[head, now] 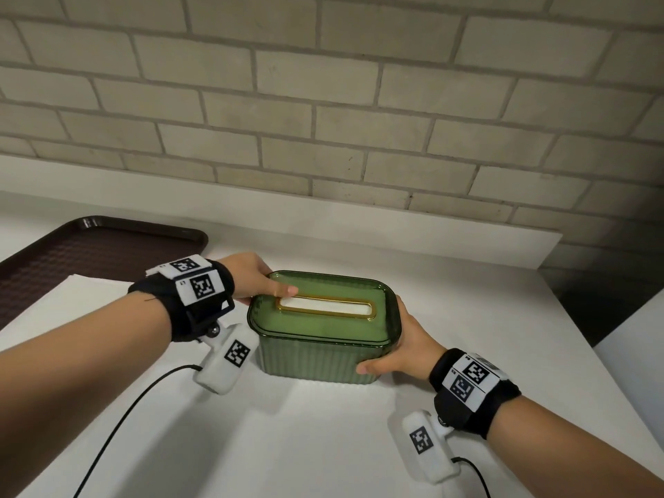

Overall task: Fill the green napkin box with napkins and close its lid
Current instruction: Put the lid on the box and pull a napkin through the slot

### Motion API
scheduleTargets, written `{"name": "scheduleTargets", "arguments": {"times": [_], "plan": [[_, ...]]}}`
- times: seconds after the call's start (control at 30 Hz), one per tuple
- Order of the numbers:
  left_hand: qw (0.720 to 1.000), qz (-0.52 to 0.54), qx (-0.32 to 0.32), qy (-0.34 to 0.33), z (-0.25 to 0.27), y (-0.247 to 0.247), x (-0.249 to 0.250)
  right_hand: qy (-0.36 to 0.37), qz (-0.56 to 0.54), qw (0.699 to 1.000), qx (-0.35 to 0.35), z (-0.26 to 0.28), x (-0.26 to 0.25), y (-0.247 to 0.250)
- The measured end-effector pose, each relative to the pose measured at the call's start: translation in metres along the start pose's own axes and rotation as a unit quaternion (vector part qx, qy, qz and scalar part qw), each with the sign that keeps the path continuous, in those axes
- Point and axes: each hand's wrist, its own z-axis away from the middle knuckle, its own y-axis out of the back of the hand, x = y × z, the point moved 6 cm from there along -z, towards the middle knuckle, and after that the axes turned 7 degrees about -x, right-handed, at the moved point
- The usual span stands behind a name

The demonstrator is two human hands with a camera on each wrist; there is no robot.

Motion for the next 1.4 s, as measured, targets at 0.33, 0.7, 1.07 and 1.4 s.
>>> {"name": "scheduleTargets", "arguments": {"times": [0.33, 0.7, 1.07, 1.4], "plan": [[0.996, -0.09, 0.004, 0.015, -0.007, 0.0, 0.01, 0.005, 0.001, 1.0, -0.003, -0.001, 0.001, 0.002], [1.0, -0.027, -0.003, 0.012, -0.004, -0.002, 0.006, -0.003, 0.0, 1.0, -0.024, 0.001, 0.002, 0.001], [0.999, -0.044, -0.003, 0.002, -0.002, 0.005, 0.002, -0.015, 0.022, 0.997, -0.066, 0.004, -0.007, 0.002], [0.998, -0.066, 0.007, -0.009, 0.002, 0.004, 0.004, -0.025, 0.172, 0.982, -0.07, 0.016, -0.056, 0.026]]}}
